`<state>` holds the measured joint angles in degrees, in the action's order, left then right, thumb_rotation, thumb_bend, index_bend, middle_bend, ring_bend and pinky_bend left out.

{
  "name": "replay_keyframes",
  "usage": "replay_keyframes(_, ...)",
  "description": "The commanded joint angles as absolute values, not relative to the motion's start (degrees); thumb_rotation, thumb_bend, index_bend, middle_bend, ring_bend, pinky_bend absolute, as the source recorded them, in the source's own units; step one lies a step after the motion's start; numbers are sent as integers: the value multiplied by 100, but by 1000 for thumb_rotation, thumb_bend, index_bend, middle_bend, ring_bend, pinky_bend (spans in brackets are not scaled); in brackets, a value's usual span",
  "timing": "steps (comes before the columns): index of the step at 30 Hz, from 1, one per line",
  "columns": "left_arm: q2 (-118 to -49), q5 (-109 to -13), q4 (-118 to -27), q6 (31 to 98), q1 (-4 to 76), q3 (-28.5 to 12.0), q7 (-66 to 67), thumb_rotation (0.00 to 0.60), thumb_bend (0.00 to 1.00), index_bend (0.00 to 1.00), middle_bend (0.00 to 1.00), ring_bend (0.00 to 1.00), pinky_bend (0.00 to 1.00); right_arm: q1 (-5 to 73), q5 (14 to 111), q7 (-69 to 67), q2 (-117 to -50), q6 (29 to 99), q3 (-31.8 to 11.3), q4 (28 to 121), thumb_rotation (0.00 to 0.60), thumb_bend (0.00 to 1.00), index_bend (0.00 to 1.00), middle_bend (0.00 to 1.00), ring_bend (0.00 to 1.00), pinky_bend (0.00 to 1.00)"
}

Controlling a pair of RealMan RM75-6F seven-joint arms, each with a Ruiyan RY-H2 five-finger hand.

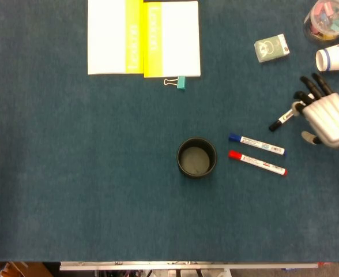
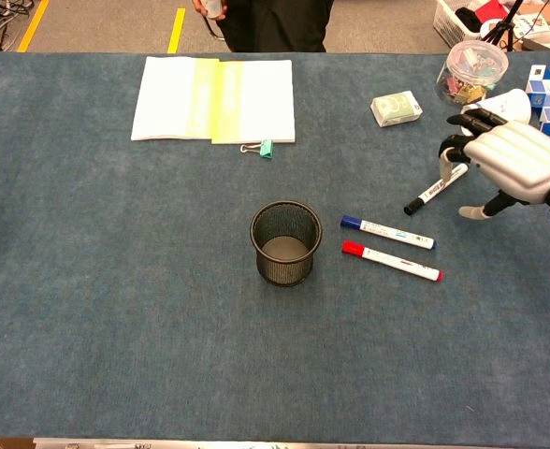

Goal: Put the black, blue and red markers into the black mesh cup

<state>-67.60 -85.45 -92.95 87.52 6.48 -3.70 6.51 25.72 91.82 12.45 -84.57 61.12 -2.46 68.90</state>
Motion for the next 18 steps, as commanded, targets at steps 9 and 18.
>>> replay_keyframes(9,-6714,-8490,-9298,8806,589,-397,668,600,358,308,207,201,96,3038,9156,1466,-8903,5683,-227,6381,600,194,513,323,40,0)
replay_keyframes(18,-6688,-8479,-9287,8817,567,-412,639,600,358,308,207,201,96,3126,9144,1619,-9029,5646,-103,6288,600,195,523,332,40,0)
